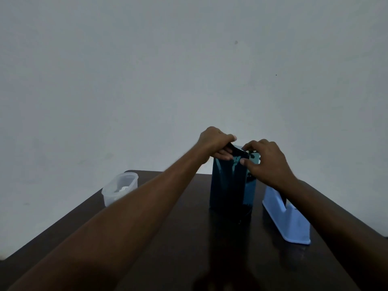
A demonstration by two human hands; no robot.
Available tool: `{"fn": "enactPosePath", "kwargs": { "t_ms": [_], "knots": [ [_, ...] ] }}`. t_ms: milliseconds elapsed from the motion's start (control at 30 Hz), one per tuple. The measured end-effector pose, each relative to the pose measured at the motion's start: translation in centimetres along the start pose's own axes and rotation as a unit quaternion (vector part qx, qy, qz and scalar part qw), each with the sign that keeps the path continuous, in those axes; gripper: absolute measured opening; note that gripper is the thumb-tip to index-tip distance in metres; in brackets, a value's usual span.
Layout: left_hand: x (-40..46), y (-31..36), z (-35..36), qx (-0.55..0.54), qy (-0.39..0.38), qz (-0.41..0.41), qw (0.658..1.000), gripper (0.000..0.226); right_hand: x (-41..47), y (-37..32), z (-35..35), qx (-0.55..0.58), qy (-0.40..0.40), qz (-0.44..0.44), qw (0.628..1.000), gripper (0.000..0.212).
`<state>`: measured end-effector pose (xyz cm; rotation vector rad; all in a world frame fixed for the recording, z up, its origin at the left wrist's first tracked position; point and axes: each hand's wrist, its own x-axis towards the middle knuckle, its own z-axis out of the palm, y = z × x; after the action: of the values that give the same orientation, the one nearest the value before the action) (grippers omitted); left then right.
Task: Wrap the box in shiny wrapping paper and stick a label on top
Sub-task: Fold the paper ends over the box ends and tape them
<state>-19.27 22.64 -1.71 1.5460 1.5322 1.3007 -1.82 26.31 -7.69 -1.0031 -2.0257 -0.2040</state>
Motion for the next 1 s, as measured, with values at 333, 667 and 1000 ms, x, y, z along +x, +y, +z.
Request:
{"fn": "enactPosePath", "kwargs": {
  "t_ms": [333, 667, 1000],
  "knots": [
    [0.8, -0.2, -1.8, 0.267, 0.044, 0.273, 0.923, 0.020, 0.6, 1.6, -0.9, 0.131, -0.007, 0.045, 0.990, 0.014],
    [3.1, 1.9, -1.0, 0.250, 0.038, 0.303, 0.919, 0.007, 0.9, 1.9, -1.2, 0.287, -0.044, 0.074, 0.954, 0.021],
    [5.3, 1.3, -0.3, 0.267, 0.005, 0.278, 0.923, 0.010, 1.5, 2.3, -0.8, 0.365, -0.074, 0.139, 0.917, 0.016]
  ]
}}
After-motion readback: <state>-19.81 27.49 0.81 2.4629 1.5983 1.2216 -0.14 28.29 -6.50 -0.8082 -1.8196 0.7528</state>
